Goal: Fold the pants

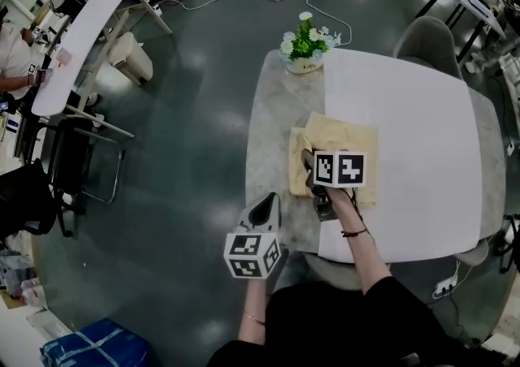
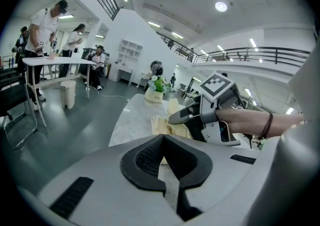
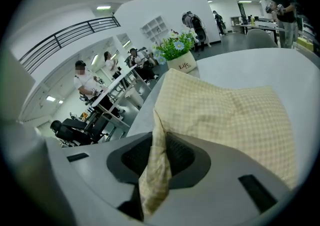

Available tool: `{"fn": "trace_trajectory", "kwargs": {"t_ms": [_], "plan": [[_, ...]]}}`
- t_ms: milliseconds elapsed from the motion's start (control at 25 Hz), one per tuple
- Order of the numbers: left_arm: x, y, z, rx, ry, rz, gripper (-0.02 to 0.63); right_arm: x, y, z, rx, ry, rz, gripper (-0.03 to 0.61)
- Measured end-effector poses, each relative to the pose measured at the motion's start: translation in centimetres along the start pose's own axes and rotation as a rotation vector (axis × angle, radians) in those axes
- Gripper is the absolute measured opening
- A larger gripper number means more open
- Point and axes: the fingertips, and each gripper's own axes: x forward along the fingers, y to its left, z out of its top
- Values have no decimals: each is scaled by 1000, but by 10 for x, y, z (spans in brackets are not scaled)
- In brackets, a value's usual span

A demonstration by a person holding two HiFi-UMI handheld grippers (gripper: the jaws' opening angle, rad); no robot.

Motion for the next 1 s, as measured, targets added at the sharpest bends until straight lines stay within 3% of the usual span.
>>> {"fn": "trace_trajectory", "kwargs": {"t_ms": [320,720,880,1000], "plan": [[-1,-3,3,8,-7,-6,8,-2,10,1,12,-40,22,128],[2,-31,16,62,-29,-29,8,-51,17,4,29,-162,188,155],[3,-53,23,90,-51,-44,8,-83,8,4,-24,-221,237,62],[0,-71,31,109,-69,-50,8,-112,1,6,-50,-270,271,31]]}}
